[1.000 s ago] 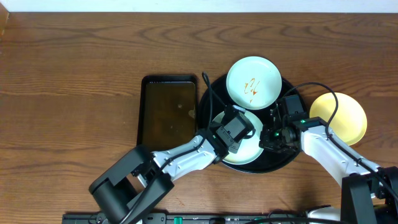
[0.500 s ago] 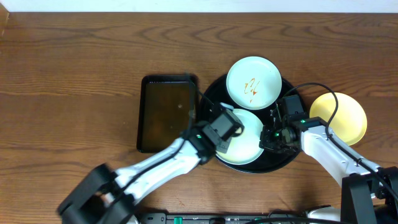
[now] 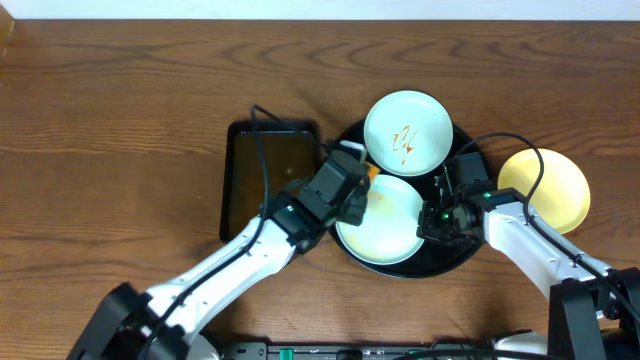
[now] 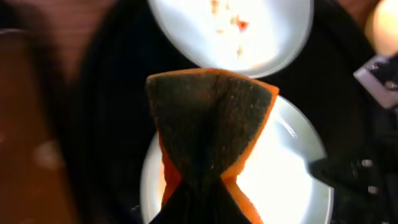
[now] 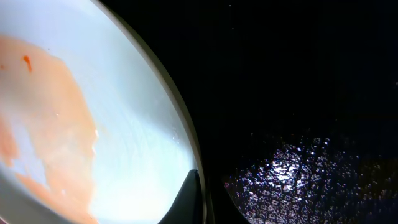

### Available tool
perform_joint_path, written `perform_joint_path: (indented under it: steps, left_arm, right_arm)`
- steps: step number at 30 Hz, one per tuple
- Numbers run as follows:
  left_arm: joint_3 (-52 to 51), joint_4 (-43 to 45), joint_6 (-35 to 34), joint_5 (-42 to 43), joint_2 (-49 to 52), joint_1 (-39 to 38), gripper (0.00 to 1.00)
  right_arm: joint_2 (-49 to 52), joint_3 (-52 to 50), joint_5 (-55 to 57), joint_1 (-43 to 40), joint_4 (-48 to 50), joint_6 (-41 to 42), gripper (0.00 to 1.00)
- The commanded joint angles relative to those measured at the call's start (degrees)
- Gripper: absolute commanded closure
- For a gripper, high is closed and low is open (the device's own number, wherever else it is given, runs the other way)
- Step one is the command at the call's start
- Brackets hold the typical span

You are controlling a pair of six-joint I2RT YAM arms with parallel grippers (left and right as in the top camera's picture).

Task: Clean dirty plates on tray and stack at the side
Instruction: 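Scrub the held white plate with the sponge in the left gripper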

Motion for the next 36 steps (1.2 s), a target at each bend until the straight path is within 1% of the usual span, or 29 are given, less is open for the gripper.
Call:
perform_joint_path:
  steps: [1,5,9,16,19,23,28,32,36]
  left_arm:
    - [-0.26,3.02,1.86,5.51,4.96,-0.52,0.92]
    - [-0.26,9.51,2.91,5.81,10.51,-1.09,0.92]
    - [-0.26,13.73,2.91,5.92,14.75,-2.08,0.92]
    - [-0.26,13.44,2.93,5.86,19.21,-2.62,0.92]
    - [-0.26,10.56,3.41,5.09,19.56,-2.47,0.92]
    - [-0.2,4.39,3.39,2.45,19.19,-2.19,0.92]
    - [-0.2,-2.4,4.22,-0.15,16.87,-2.19,0.92]
    - [-0.2,-3.76,4.2,-0.17,12.26,-2.19,0.92]
    - [-0.2,-3.45,4.17,-1.36,5.53,-2.19,0.92]
  right_arm:
    - [0.31,-0.42,-0.11,0.61,-0.02,0.2,0.99]
    - [0.31,-0.42,-0.11,0.61,-0.02,0.2,0.99]
    - [0.31,-0.42,-0.11,0.61,-0.22,0.2,0.99]
    - [0.31,-0.42,-0.11,0.61,-0.37,0.17,0.99]
    - [0.31,-0.42,-0.11,0.61,-0.46,0.17,0.99]
    - [0.31,-0.42,-0.13,0.61,-0.66,0.17,0.99]
    - [0.31,-0.42,-0.13,0.61,-0.66,0.17,0.99]
    - [0.31,-0.42,-0.13,0.61,-0.94,0.17,0.99]
    - [0.31,-0.42,-0.11,0.61,-1.31,0.15,0.99]
